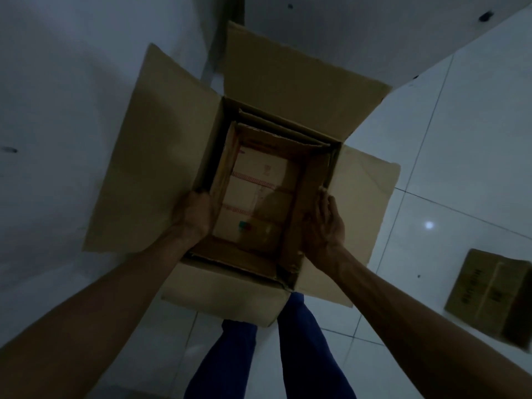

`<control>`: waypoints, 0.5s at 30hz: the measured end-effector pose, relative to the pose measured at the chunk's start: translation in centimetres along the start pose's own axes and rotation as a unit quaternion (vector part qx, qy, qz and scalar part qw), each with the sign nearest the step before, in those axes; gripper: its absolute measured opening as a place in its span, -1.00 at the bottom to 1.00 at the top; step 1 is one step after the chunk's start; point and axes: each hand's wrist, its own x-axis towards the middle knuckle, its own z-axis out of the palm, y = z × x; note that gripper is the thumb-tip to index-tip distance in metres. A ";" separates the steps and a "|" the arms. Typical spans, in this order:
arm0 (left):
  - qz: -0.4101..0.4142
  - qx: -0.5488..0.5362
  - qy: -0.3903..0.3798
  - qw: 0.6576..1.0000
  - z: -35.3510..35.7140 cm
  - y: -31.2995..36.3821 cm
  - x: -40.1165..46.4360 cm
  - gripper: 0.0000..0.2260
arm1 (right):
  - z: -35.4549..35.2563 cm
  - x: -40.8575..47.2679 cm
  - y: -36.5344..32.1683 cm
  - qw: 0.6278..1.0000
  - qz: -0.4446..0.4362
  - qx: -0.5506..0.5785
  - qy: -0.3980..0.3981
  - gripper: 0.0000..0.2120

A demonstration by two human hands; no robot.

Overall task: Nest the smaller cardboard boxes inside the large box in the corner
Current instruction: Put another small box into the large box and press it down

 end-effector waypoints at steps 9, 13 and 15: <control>-0.043 -0.032 -0.052 0.997 1.4 -0.3 0.1 -0.76 | 0.8 1.5 -0.8 1.000 -0.029 0.012 0.003 -0.21; -0.044 -0.042 -0.043 0.997 3.1 -0.8 0.5 -0.78 | 1.9 2.6 -1.3 0.999 -0.036 0.020 0.034 -0.15; -0.042 -0.042 -0.043 0.997 4.1 -1.0 0.4 -0.75 | 2.6 2.7 -1.9 0.996 -0.046 0.059 0.047 -0.19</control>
